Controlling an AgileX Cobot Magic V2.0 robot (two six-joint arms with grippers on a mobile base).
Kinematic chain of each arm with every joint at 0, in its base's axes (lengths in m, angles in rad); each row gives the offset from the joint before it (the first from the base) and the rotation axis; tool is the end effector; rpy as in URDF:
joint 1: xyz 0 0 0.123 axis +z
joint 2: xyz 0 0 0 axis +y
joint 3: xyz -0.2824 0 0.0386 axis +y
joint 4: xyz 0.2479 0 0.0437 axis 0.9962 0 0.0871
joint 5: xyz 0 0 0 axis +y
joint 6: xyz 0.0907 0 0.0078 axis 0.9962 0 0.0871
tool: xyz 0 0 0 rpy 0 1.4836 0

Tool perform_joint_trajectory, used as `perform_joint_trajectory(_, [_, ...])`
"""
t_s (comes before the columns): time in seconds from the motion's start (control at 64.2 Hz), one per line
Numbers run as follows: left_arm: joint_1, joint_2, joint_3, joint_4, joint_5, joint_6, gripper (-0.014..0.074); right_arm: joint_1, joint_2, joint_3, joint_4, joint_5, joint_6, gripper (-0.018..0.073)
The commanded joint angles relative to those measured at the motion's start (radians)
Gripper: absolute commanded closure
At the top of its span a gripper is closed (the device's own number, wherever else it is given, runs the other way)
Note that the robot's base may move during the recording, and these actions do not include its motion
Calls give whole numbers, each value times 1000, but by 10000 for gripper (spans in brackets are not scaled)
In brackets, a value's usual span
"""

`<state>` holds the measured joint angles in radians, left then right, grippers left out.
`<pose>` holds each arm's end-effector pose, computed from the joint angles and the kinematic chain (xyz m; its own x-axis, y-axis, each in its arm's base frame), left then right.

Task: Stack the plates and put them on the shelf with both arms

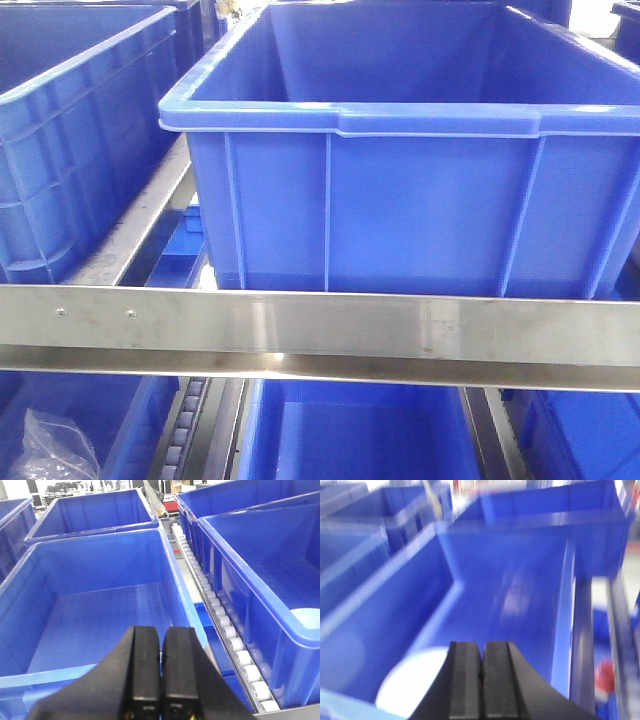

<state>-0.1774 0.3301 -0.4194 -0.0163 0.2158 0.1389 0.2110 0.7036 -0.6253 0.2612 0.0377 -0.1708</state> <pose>0.0780 -0.0143 0.3130 -0.0163 0.1275 -0.9917 0.1833 0.9754 0.1224 0.1476 0.0326 0.3567 -0.0465 0.0822 -0.9955 -0.2156 0.9723 0.0903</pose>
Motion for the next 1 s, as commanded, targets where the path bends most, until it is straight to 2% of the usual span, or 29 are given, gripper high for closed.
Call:
perform_joint_trajectory(0.0, [-1,9,-38,-3,-79,-3,513,-6,-38,-28,-1,-84,-6,503])
perform_joint_trajectory(0.171, [-1,9,-38,-3,-79,-3,513,-27,-116,23,-1,-55,-5,503])
perform_joint_trajectory(0.451, [-1,9,-38,-3,-79,-3,513,-185,-318,289,9,-54,-5,503])
perform_joint_trajectory(0.732, [-1,9,-38,-3,-79,-3,513,-204,-526,508,9,-61,-5,503])
perform_joint_trajectory(0.981, [-1,9,-38,-3,-79,-3,513,-266,-683,654,9,-153,-5,503])
